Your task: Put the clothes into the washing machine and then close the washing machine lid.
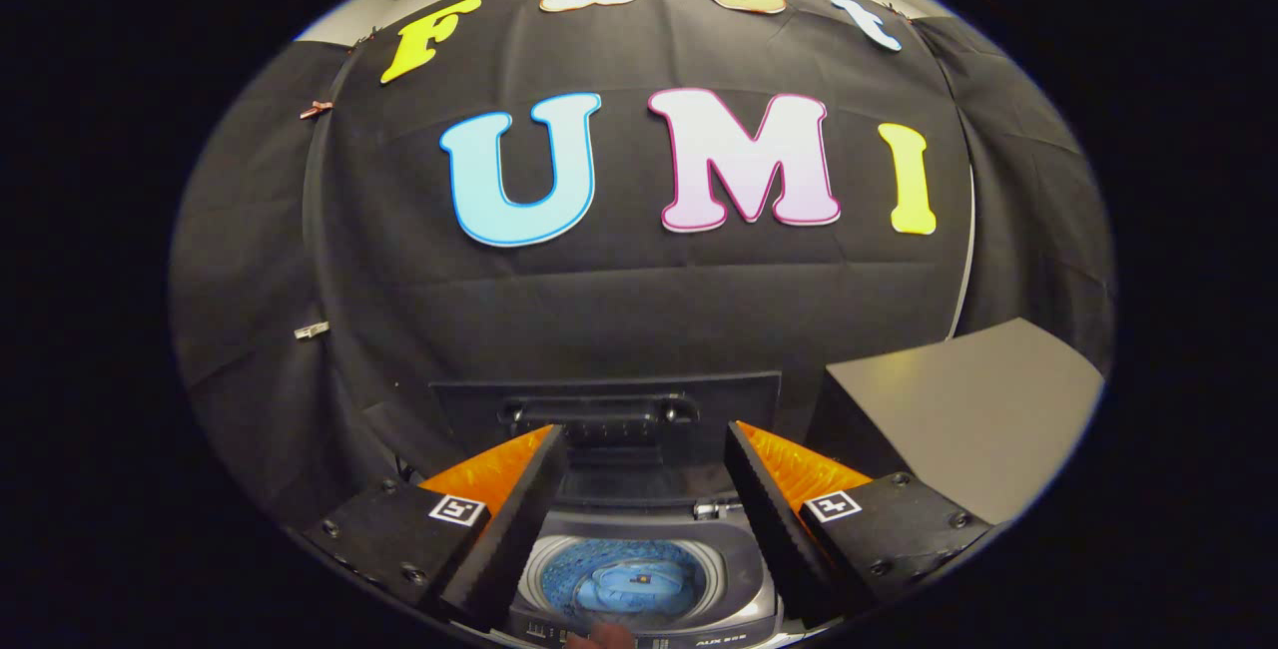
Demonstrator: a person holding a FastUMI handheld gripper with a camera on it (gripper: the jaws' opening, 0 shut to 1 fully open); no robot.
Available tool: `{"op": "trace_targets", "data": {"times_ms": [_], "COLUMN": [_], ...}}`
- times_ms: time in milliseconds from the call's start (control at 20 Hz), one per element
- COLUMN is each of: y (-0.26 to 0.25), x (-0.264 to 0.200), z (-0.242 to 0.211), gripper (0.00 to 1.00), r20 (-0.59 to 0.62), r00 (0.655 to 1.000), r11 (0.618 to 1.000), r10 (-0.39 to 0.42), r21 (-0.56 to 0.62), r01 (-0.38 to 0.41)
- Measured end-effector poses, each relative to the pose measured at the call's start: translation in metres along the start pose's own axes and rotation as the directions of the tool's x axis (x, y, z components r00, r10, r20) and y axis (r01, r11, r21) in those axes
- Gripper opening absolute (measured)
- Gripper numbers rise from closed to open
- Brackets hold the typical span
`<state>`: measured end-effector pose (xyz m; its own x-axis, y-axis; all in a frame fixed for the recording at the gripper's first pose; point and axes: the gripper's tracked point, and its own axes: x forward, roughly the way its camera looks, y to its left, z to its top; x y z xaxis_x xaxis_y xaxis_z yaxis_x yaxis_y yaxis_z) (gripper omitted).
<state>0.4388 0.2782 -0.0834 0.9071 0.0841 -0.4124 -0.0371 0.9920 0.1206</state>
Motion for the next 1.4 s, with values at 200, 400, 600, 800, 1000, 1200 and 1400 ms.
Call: {"op": "trace_targets", "data": {"times_ms": [200, 400, 600, 800, 1000, 1200, 1400], "y": [0.003, 0.013, 0.020, 0.033, 0.042, 0.044, 0.043], "x": [0.019, 0.055, 0.097, 0.130, 0.145, 0.147, 0.144], "z": [0.027, 0.039, 0.035, 0.005, -0.013, -0.017, -0.017], "gripper": [1.00, 1.00, 1.00, 1.00, 1.00, 0.99, 1.00], "r20": [0.016, 0.004, -0.049, -0.132, -0.171, -0.180, -0.121], "r00": [1.000, 1.000, 0.998, 0.990, 0.984, 0.982, 0.991], "r11": [1.000, 0.999, 0.996, 0.995, 0.995, 0.997, 0.997], "r10": [-0.001, 0.004, -0.033, -0.048, -0.053, -0.061, -0.060], "r21": [-0.021, -0.035, -0.087, -0.094, -0.091, -0.057, -0.057], "r01": [0.002, -0.004, 0.029, 0.036, 0.037, 0.051, 0.054]}}
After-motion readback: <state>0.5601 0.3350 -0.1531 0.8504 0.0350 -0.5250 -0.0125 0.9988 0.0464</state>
